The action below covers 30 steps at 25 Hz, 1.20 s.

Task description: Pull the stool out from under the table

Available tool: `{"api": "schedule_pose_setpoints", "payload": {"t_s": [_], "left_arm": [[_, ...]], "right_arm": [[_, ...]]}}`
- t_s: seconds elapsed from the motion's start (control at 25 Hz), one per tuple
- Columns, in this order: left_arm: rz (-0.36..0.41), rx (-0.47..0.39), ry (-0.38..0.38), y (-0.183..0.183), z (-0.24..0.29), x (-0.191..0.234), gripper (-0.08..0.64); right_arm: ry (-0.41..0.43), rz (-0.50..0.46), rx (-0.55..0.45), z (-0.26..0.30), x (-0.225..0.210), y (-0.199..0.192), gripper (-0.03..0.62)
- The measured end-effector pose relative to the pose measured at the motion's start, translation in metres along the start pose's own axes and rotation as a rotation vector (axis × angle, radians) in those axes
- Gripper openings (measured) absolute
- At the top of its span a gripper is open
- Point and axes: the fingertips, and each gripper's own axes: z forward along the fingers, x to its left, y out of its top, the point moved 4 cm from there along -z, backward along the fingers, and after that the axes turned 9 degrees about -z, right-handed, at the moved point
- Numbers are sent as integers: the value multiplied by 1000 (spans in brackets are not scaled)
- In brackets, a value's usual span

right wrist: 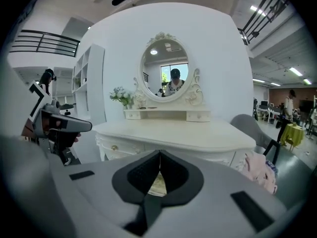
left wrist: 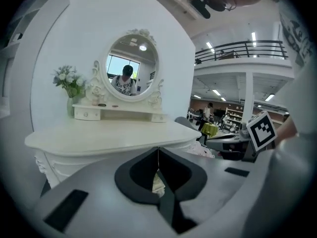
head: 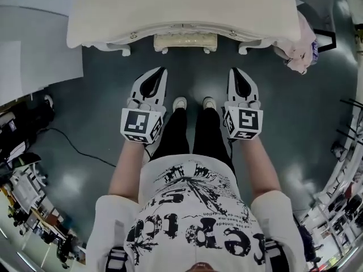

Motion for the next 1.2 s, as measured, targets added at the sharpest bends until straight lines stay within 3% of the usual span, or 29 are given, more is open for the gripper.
{"api": "schedule_pose_setpoints", "payload": {"t_s": [0.2,0.48,0.68,0.88,1.08,1.12,1.16,1.2], "left_arm": [[8,32,-66,-55,39,36,21],[-42,43,-84,-166,91,78,21],[25,110,-53,-260,115,103,21],[-66,101,-29,-329,129,121,21],[-92,75,-14,-379,152,131,21],[-98,71,-13,-387,157,131,21],[-99,72,-10,-395,162,133,21],[-99,79,-5,-403,167,135,21]], "right_arm": [[19,20,55,48,18,-63,17],[32,44,176,121,34,-193,17],[35,62,261,165,38,-293,17],[-14,84,288,205,26,-368,18],[-12,104,297,249,15,-410,20],[-18,80,297,258,12,-416,55],[-28,48,301,268,9,-421,145],[-41,15,308,277,5,-426,194]]}}
